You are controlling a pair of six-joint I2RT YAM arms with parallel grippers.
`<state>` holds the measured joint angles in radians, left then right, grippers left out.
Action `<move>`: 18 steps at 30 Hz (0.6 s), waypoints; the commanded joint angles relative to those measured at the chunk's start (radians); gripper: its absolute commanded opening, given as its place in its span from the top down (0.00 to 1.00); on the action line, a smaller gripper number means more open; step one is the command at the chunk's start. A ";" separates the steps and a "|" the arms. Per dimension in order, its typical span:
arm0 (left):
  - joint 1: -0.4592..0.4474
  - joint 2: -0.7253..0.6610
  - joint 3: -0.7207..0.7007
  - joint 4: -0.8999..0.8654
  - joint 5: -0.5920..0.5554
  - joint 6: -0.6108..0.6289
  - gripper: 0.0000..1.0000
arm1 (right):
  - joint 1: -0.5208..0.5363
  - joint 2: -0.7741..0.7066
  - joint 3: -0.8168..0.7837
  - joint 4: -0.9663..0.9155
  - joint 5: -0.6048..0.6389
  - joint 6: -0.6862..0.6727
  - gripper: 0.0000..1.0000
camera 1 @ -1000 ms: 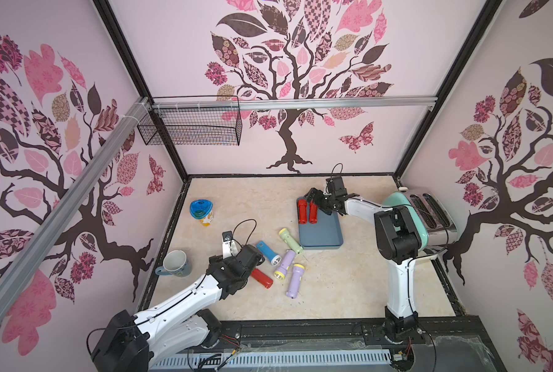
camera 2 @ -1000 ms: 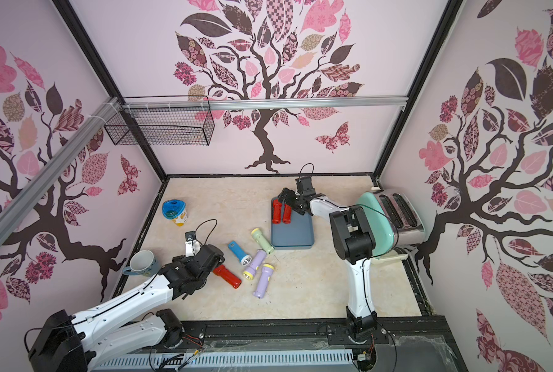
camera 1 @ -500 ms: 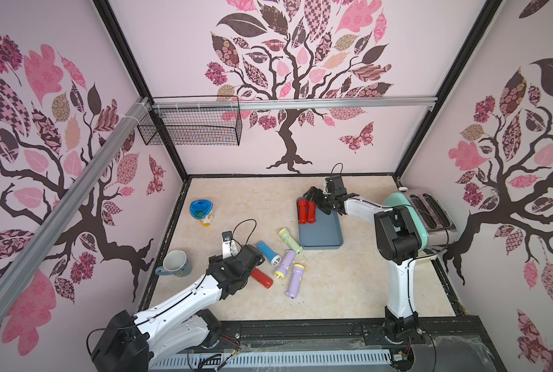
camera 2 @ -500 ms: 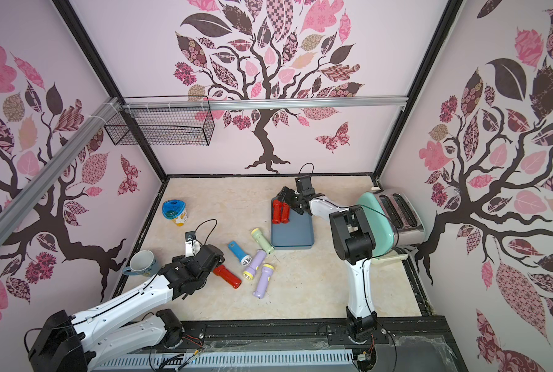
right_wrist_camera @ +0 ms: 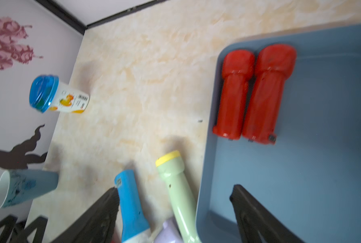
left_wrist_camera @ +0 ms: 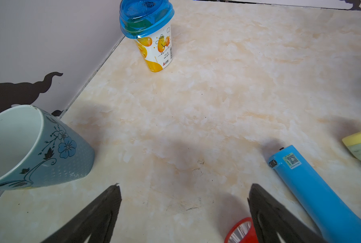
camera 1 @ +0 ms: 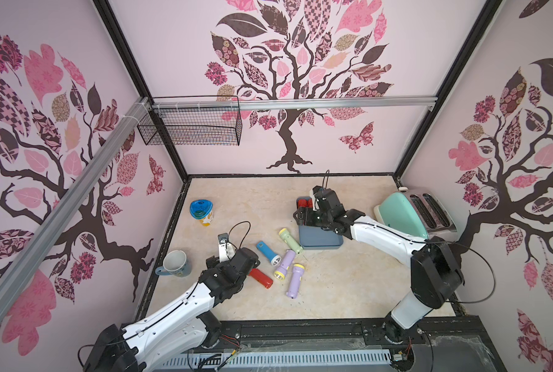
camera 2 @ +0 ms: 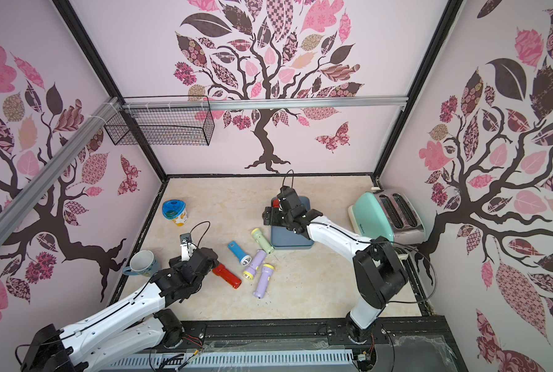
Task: Put the flashlights into the storage boxes
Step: Pick up the flashlight from the center of the board.
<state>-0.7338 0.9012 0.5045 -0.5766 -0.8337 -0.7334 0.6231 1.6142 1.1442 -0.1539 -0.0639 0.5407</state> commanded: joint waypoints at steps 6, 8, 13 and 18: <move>-0.005 -0.003 -0.011 -0.033 -0.022 -0.031 0.02 | 0.195 -0.195 -0.261 -0.046 0.078 0.182 0.17; -0.004 -0.005 -0.009 -0.047 -0.027 -0.044 0.02 | 0.203 -0.195 -0.288 -0.033 0.046 0.252 0.19; -0.004 -0.020 -0.015 -0.048 -0.029 -0.050 0.02 | 0.247 -0.220 -0.360 -0.023 0.098 0.400 0.22; -0.004 -0.031 -0.027 -0.028 -0.009 -0.024 0.02 | 0.296 -0.220 -0.417 0.038 0.091 0.474 0.22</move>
<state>-0.7338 0.8806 0.5045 -0.6144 -0.8444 -0.7654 0.8848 1.4181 0.7361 -0.1497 0.0059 0.9291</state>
